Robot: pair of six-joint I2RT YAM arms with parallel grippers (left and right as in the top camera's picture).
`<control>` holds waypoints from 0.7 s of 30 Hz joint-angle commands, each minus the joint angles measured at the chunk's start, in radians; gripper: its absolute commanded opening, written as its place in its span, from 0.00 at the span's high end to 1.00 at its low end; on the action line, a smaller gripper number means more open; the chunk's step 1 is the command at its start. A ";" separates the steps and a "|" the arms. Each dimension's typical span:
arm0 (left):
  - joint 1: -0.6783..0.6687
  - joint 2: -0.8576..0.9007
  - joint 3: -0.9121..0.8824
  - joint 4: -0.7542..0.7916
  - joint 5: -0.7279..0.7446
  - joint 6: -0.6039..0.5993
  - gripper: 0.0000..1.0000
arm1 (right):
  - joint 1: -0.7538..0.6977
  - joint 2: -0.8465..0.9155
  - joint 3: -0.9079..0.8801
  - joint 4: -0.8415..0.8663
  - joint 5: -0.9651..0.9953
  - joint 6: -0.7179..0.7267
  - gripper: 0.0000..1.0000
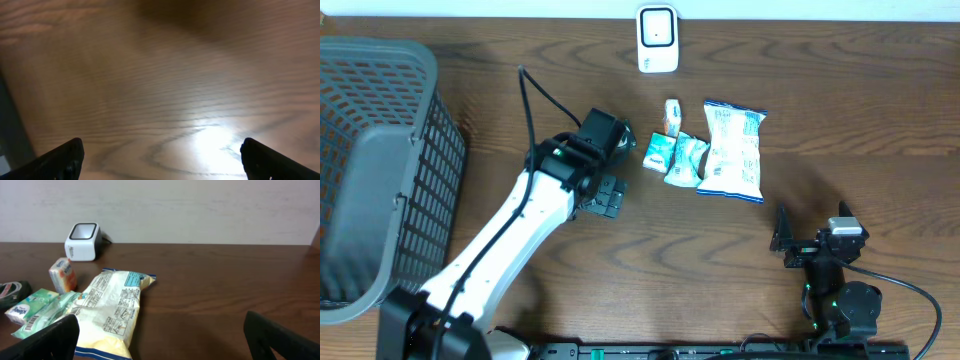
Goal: Scan the item barcode
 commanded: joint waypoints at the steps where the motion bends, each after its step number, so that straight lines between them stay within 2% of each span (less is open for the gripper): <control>1: 0.030 0.008 0.004 -0.001 -0.075 -0.055 0.02 | -0.013 -0.003 -0.003 -0.002 0.002 -0.007 0.01; 4: 0.075 0.000 0.004 0.022 -0.075 -0.066 0.02 | -0.013 -0.003 -0.003 -0.002 0.002 -0.007 0.01; 8: 0.175 -0.006 0.004 0.051 -0.072 -0.202 0.02 | -0.013 -0.003 -0.003 -0.002 0.001 -0.007 0.01; 11: 0.232 -0.006 0.004 0.050 -0.058 -0.216 0.02 | -0.013 -0.003 -0.003 0.002 -0.010 0.000 0.01; 17: 0.287 -0.006 0.004 0.017 -0.059 -0.215 0.02 | -0.011 -0.003 -0.003 0.040 -0.427 0.319 0.01; 21: 0.293 -0.006 0.004 0.013 -0.059 -0.215 0.02 | -0.011 -0.003 -0.003 0.147 -0.508 0.460 0.01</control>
